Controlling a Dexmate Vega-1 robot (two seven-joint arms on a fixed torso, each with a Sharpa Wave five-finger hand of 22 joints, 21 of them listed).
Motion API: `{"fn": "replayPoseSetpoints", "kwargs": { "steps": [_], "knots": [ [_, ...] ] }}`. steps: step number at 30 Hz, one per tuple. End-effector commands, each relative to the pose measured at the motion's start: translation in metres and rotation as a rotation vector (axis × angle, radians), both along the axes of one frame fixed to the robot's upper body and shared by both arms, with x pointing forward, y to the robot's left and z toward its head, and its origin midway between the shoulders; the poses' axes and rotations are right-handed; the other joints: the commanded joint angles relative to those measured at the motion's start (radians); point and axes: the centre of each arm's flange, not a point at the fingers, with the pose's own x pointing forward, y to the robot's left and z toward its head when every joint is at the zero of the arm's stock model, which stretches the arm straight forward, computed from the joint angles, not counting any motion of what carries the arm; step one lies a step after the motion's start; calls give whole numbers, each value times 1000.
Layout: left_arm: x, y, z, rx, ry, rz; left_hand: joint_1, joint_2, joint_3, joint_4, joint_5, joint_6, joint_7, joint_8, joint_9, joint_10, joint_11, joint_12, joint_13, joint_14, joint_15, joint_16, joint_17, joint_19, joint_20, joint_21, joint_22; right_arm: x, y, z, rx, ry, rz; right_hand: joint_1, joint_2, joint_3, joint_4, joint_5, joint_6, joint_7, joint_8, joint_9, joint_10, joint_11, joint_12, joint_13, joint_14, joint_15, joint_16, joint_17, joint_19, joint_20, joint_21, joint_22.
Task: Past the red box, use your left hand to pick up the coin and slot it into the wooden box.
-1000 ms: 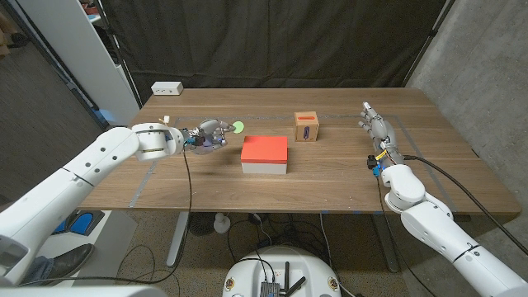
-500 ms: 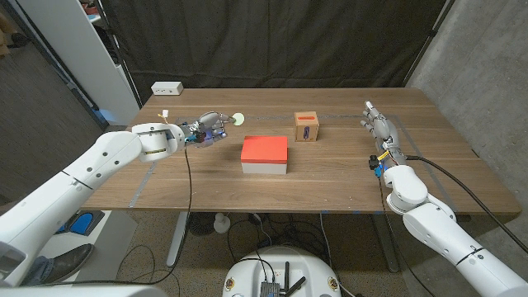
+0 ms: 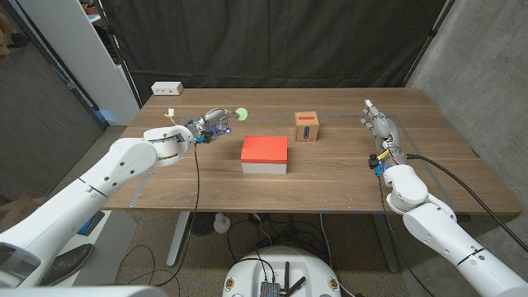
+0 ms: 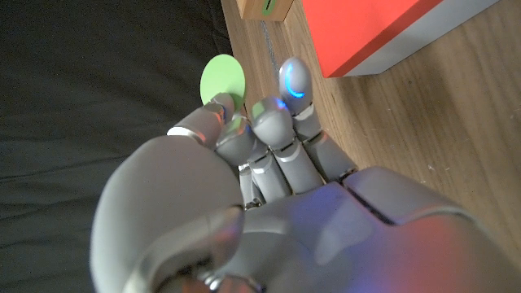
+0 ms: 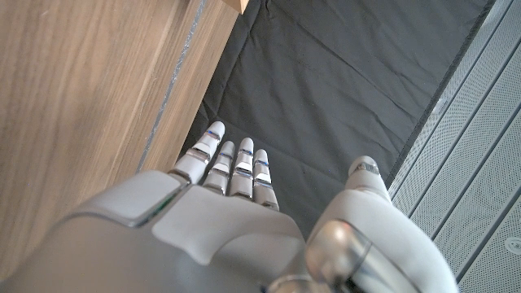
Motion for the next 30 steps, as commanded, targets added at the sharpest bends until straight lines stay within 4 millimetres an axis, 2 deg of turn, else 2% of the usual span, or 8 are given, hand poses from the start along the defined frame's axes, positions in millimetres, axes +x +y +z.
{"fn": "replayPoseSetpoints", "kwargs": {
  "steps": [1,4,12,16,30],
  "knots": [
    [1,0,14,31,-200,136,11,4,7,3,5,89,32,15,13,3,10,10,3,6,2,4,-2,-2,-74,14,1,-1,3,4,-4,-5,-1,-1,8,3,-4,0,8,0,-2,5,11,-2,4,3,9,-2,8,2,8,-1,3,1],
    [2,-2,16,35,-238,159,13,3,7,2,5,90,32,14,11,3,15,12,7,14,3,12,1,-2,-74,18,5,-1,3,4,-4,-7,-2,-1,8,4,-4,0,7,1,-2,5,11,-3,3,3,9,1,8,2,8,-1,3,1],
    [4,-9,23,89,-328,236,21,8,17,3,6,86,58,14,13,-5,35,16,16,13,3,25,10,-3,-74,32,20,0,2,4,1,-6,-4,-1,8,4,-4,0,8,0,-2,5,13,-1,4,4,13,-2,9,1,10,-1,3,1],
    [1,-13,31,150,-375,307,26,2,18,0,6,87,57,16,17,-1,36,12,10,11,4,25,-1,-9,-73,33,21,0,2,3,1,-8,-6,-1,8,4,-4,0,9,-1,-1,5,14,-2,4,4,14,-2,10,1,11,-1,3,1],
    [-6,-35,55,309,-468,395,32,-9,17,1,5,103,53,13,6,3,35,22,24,15,4,40,-6,0,-72,42,16,-4,-5,-2,20,-11,-9,-1,8,4,-4,0,8,-1,-2,5,16,-1,4,4,16,-2,10,1,14,-1,4,1]
  ]
}}
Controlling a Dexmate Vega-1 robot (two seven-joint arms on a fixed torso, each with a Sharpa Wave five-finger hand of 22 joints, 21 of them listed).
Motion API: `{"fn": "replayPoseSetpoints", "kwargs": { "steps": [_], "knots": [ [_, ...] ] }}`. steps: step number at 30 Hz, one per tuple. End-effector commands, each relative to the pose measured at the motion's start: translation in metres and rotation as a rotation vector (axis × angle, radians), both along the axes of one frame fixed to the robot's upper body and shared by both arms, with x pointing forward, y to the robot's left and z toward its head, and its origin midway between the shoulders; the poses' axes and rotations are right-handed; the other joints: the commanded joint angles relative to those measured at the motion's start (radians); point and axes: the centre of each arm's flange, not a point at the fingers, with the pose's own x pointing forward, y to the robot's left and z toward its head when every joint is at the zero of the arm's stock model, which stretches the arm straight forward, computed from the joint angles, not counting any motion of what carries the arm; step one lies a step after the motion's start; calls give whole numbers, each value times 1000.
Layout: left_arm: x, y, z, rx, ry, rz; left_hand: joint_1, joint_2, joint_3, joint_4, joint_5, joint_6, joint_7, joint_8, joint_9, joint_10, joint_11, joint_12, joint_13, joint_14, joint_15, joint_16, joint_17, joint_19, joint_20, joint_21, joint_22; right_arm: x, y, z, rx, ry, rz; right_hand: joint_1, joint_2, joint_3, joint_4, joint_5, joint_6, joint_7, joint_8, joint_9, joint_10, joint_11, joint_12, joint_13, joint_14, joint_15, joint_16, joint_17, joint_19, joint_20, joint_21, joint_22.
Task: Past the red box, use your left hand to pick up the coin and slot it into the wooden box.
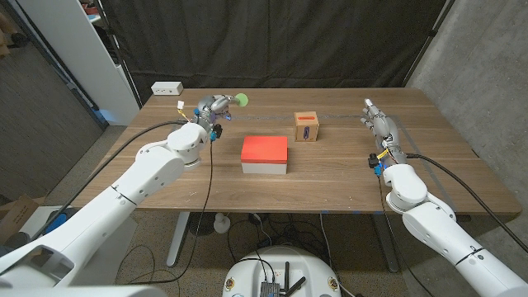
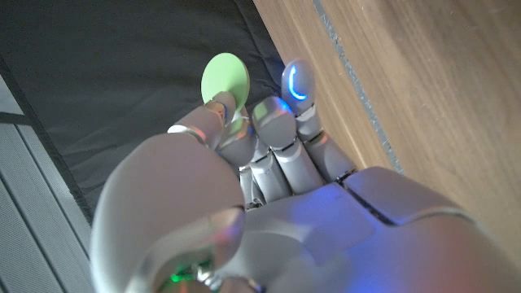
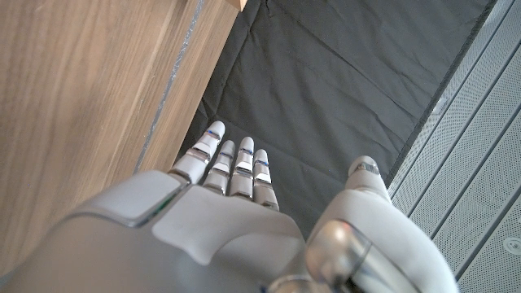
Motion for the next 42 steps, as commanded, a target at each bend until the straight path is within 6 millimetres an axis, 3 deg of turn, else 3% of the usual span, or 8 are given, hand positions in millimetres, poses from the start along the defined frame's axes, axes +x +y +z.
{"fn": "replayPoseSetpoints", "kwargs": {
  "steps": [1,19,27,42],
  "knots": [
    [-7,-20,22,136,-85,114,12,-4,5,2,4,93,42,13,6,5,1,10,8,9,1,5,-2,0,-72,5,-1,-3,-6,-5,15,-3,-1,-1,8,4,-4,0,8,-2,-2,5,6,-1,4,4,12,1,4,1,11,2,4,4],
    [-10,-59,56,385,-180,251,19,-9,6,4,7,107,44,5,-5,6,1,16,11,5,1,23,2,-1,-73,13,-5,-7,-15,-13,37,0,-7,-1,8,4,-4,0,9,-1,-2,5,6,1,4,4,12,3,4,0,12,3,3,4],
    [-10,-68,69,471,-209,275,29,-17,4,0,7,121,48,0,-15,9,4,17,6,10,1,25,-11,2,-73,16,-8,-7,-16,-15,45,0,-4,-1,8,5,-4,0,9,-1,-2,5,6,0,3,4,11,3,3,0,12,3,3,4],
    [-10,-108,96,744,-281,389,35,-22,3,4,10,133,43,-9,-18,8,4,28,13,7,1,42,-3,5,-73,22,-9,-7,-18,-18,61,1,0,-1,8,5,-4,0,9,-1,-2,5,6,0,3,4,13,3,4,0,11,3,2,4]
  ]
}}
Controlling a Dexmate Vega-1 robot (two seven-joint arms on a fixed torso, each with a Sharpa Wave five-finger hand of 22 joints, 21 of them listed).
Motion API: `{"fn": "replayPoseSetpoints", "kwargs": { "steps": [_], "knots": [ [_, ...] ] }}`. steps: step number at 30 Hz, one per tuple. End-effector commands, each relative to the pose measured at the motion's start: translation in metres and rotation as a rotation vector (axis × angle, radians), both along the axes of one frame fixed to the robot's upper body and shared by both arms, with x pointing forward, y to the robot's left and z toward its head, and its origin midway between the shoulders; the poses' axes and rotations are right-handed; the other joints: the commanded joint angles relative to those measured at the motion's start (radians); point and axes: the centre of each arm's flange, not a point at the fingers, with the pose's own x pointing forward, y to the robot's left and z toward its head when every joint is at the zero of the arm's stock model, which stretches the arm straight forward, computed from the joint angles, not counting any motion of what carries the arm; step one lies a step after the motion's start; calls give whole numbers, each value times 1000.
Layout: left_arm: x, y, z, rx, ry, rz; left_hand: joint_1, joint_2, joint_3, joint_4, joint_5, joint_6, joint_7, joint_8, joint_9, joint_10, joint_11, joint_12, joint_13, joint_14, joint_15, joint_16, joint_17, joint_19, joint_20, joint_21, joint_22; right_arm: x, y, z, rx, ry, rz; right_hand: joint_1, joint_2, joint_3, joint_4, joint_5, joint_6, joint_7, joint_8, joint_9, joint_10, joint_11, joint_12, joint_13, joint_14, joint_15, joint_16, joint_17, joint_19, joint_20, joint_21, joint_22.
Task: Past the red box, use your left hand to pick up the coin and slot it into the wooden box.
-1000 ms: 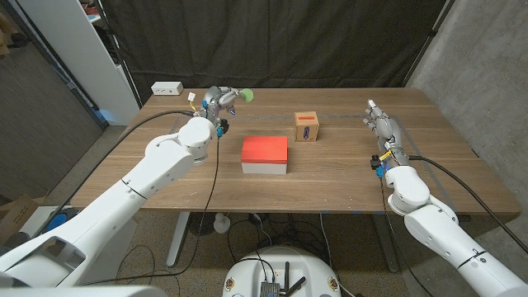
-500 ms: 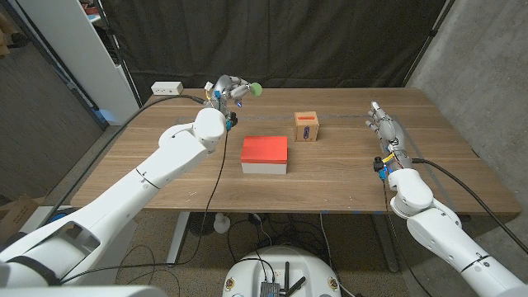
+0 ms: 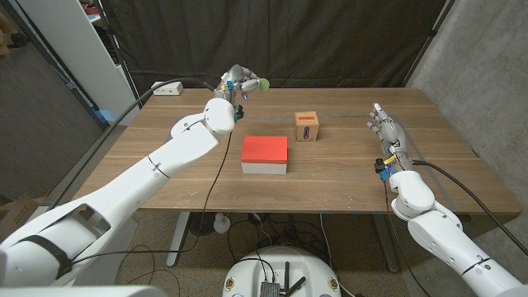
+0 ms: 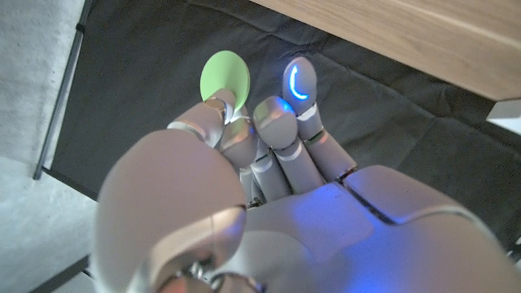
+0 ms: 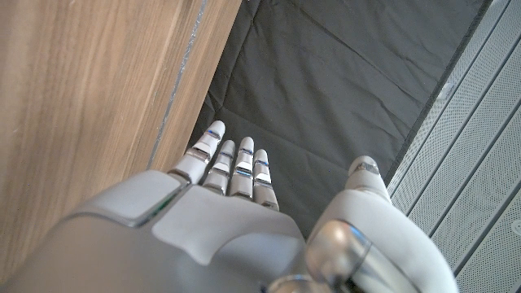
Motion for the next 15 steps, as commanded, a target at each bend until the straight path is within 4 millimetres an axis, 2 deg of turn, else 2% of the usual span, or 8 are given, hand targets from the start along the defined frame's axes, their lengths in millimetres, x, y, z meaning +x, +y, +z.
{"fn": "replayPoseSetpoints", "kwargs": {
  "steps": [1,15],
  "knots": [
    [0,-28,21,189,-52,95,12,2,3,4,6,125,34,0,5,3,-2,10,5,7,1,7,3,2,-73,5,1,0,-2,-3,10,1,0,-1,8,5,-4,0,9,-1,-2,5,6,0,3,4,6,-1,4,0,8,-1,2,1],
    [12,-73,40,366,-15,126,17,-2,1,4,8,134,35,-11,3,2,-2,19,8,6,1,10,-1,1,-73,8,4,1,-5,-9,33,5,4,-1,9,6,-4,0,12,1,-1,5,7,1,3,4,5,0,3,-1,8,-3,2,1]
  ]
}}
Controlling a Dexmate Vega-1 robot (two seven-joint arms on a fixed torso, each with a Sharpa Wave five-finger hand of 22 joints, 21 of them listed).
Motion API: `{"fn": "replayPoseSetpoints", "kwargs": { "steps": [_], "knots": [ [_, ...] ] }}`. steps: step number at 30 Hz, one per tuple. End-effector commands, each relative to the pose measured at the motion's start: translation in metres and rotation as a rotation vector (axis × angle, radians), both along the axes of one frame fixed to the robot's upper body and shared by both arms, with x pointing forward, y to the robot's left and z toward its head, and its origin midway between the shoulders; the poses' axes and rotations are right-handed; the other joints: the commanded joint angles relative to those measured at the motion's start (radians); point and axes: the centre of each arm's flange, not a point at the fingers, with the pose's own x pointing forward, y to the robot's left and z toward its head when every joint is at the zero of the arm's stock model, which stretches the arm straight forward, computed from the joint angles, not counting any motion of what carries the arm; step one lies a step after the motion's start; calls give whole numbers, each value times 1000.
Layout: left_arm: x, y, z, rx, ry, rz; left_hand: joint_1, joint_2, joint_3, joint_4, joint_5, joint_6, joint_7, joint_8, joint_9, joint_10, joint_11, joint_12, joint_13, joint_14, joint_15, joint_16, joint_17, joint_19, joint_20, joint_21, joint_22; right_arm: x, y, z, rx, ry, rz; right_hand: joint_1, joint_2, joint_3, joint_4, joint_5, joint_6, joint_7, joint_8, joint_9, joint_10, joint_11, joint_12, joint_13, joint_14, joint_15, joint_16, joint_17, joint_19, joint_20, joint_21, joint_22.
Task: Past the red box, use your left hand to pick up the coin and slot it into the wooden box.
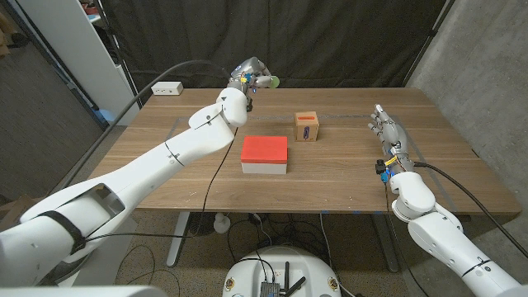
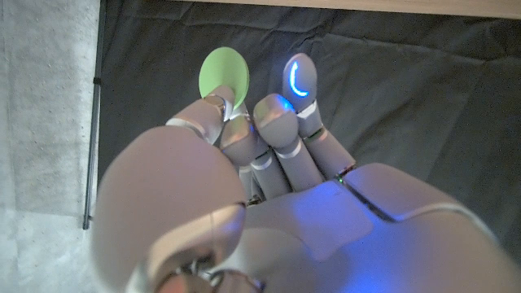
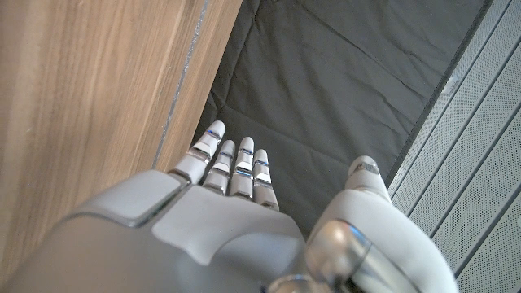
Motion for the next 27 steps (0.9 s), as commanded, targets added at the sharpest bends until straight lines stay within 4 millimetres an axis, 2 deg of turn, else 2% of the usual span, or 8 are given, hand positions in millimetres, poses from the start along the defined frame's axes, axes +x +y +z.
{"fn": "replayPoseSetpoints", "kwargs": {
  "steps": [1,18,27],
  "knots": [
    [9,-38,17,154,25,50,13,2,1,5,9,128,31,-2,5,3,-2,11,8,6,1,5,1,2,-73,8,1,1,-3,-5,12,2,5,-1,9,6,-4,0,12,1,-1,5,7,1,3,4,6,-1,4,-1,8,-2,2,2],
    [22,-79,30,351,65,129,15,0,0,5,11,140,35,-13,3,1,-4,18,10,8,1,13,5,-2,-73,8,1,-1,-8,-8,25,6,7,0,9,7,-4,1,12,1,-1,5,6,0,2,4,6,-3,3,-1,9,-3,2,2],
    [30,-93,30,421,126,139,18,-2,-2,5,11,142,34,-18,6,0,-4,18,7,7,1,8,-2,-2,-73,8,1,2,-7,-8,23,3,11,-1,10,7,-4,1,11,1,-2,5,6,-1,2,4,6,-3,4,-1,9,-3,2,2]
  ]
}}
